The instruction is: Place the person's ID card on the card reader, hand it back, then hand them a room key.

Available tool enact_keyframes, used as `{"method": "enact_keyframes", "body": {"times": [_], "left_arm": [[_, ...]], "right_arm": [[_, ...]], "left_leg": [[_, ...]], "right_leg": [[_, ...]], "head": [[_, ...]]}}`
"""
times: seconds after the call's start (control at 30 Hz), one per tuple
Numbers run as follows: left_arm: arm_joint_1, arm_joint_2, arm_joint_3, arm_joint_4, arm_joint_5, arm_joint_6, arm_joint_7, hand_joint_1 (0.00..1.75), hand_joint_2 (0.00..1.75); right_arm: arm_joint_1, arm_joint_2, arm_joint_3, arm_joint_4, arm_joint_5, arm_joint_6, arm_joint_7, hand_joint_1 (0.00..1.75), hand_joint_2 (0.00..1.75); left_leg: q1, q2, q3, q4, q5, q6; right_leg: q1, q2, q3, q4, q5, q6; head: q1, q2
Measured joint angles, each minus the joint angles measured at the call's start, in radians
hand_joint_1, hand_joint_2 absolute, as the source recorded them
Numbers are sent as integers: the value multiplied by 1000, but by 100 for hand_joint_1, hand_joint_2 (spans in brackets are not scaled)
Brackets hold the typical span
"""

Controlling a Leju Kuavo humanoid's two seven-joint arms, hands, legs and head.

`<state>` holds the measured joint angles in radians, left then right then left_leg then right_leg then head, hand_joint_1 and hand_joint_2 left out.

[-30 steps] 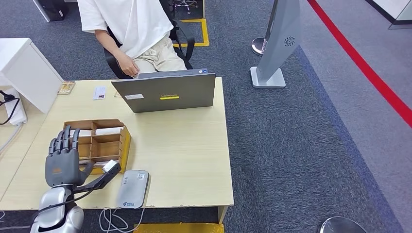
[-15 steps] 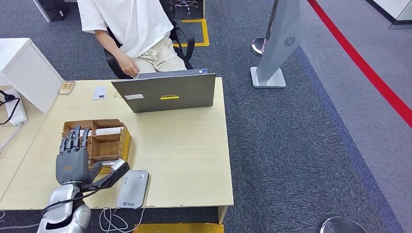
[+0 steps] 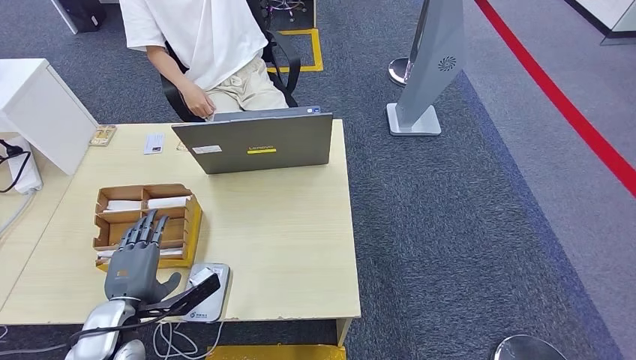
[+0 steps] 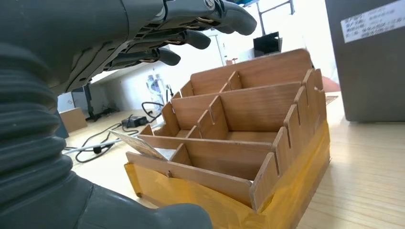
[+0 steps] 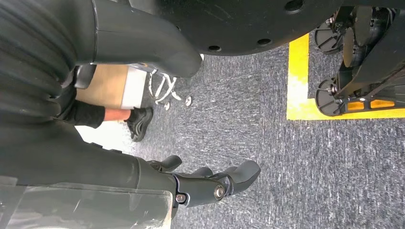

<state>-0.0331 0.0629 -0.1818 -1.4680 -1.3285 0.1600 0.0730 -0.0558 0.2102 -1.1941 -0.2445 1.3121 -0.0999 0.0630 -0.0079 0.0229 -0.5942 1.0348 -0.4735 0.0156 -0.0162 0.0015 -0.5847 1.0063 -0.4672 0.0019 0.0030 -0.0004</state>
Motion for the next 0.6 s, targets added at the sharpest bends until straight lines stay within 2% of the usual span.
{"method": "enact_keyframes", "body": {"times": [0.3, 0.6], "left_arm": [[61, 40, -26, -145, 7, 8, 17, 0, 175], [69, 60, -9, -172, -12, 31, 68, 0, 175]], "right_arm": [[1, 7, -20, -6, -10, -1, 0, 0, 175], [1, 9, -29, -10, 3, 1, 0, 0, 175]], "left_leg": [[0, 0, 0, 0, 0, 0], [0, 0, 0, 0, 0, 0]], "right_leg": [[0, 0, 0, 0, 0, 0], [0, 0, 1, 0, 0, 0]], "head": [[0, 0], [0, 0]]}}
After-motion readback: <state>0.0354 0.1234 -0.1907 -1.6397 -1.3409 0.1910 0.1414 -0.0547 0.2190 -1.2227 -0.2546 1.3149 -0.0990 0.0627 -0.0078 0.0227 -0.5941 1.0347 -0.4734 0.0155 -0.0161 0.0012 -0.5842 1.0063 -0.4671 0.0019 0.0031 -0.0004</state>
